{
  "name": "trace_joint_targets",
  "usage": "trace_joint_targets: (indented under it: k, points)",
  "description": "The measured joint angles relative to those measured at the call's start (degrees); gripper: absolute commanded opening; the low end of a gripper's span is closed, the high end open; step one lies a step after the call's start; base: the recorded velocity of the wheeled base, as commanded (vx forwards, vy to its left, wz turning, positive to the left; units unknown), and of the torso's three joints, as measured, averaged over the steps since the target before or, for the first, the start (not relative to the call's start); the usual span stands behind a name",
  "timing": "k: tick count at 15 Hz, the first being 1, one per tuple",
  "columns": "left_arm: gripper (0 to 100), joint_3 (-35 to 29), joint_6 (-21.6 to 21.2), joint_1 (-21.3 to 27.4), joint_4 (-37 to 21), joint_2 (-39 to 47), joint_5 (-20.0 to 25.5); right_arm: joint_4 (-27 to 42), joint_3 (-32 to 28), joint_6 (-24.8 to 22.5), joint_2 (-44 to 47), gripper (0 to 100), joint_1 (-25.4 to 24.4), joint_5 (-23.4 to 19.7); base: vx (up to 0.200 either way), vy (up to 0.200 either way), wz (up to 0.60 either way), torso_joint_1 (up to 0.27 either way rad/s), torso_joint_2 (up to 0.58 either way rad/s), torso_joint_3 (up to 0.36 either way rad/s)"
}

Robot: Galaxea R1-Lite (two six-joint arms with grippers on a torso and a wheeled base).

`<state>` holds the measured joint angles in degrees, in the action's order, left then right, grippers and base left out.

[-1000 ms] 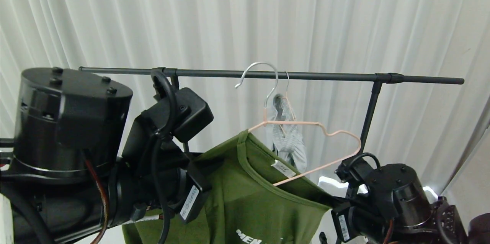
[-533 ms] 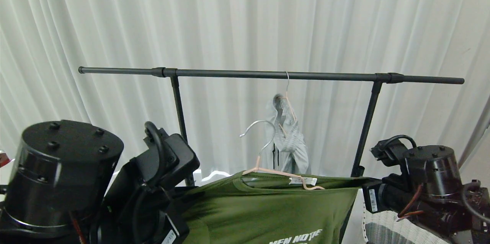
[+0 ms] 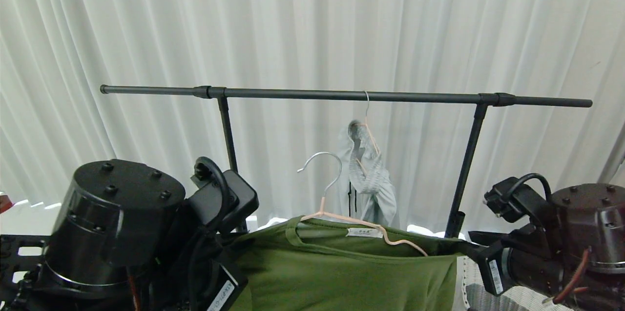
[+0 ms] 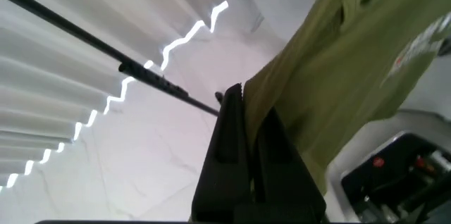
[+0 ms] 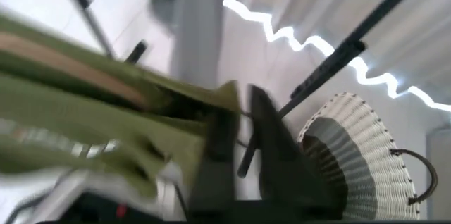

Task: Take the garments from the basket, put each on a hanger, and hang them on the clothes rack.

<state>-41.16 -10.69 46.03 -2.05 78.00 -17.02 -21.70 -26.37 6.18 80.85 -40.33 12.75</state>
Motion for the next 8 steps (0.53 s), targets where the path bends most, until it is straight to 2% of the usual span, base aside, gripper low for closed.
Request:
trace_joint_targets:
  k: [5,8]
  points:
    - [0,0.4,1.2,1.5,3.4,-0.3,1.6,8.3,-1.9,-0.4,-7.9,100,-10.2,-0.8,0.0,0.0,0.0,0.0,0.0,0.0]
    - [0,1.1,1.1,2.5,4.6,-1.5,5.1,11.0,-5.5,-2.1,-9.2,100,-11.4,-8.2,0.0,0.0,0.0,0.0,0.0,0.0]
